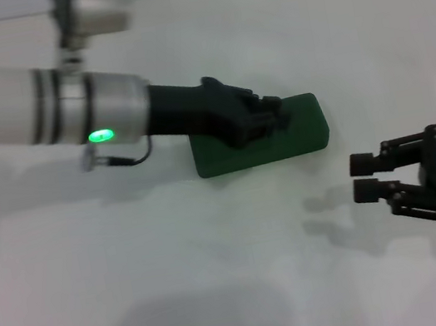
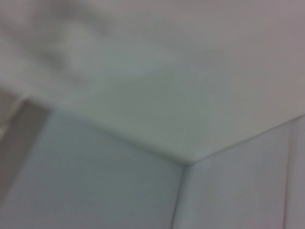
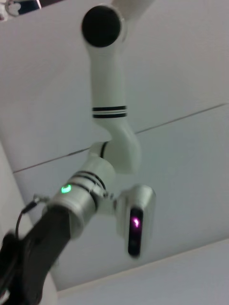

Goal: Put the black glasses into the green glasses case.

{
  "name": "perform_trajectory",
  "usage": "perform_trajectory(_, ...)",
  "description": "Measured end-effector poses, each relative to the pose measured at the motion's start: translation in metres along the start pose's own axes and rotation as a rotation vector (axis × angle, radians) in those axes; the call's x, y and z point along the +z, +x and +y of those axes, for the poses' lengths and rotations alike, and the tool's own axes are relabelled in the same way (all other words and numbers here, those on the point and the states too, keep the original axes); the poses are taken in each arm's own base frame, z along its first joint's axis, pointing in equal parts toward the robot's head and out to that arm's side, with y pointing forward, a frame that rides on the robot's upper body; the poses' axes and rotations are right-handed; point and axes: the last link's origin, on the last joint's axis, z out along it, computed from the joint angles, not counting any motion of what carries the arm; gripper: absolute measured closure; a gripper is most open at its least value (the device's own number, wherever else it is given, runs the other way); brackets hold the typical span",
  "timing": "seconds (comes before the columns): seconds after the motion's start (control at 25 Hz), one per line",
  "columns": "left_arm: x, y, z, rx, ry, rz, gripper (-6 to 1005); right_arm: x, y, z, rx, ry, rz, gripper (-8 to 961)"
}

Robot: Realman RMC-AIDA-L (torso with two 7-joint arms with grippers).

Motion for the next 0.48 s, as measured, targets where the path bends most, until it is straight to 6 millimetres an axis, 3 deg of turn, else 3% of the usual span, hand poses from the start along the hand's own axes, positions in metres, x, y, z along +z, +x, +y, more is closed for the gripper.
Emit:
perform_trajectory(0.2,-0.067,-0.016,0.045,0.128,-0.226,0.249,737,-0.009,-0.014,0.007,-0.041,-0.035,-0.071,632)
perform_trajectory(0.32,-0.100,-0.036,0.063,0.178,-0.253,0.347,612,-0.008,-0.020,0.011,-0.061,-0.061,-0.095,560)
perform_trajectory(0.48,-0.113,-0.057,0.071,0.226,-0.209,0.378,412,-0.001,-0.027,0.011,-0.076,-0.099,-0.093,399)
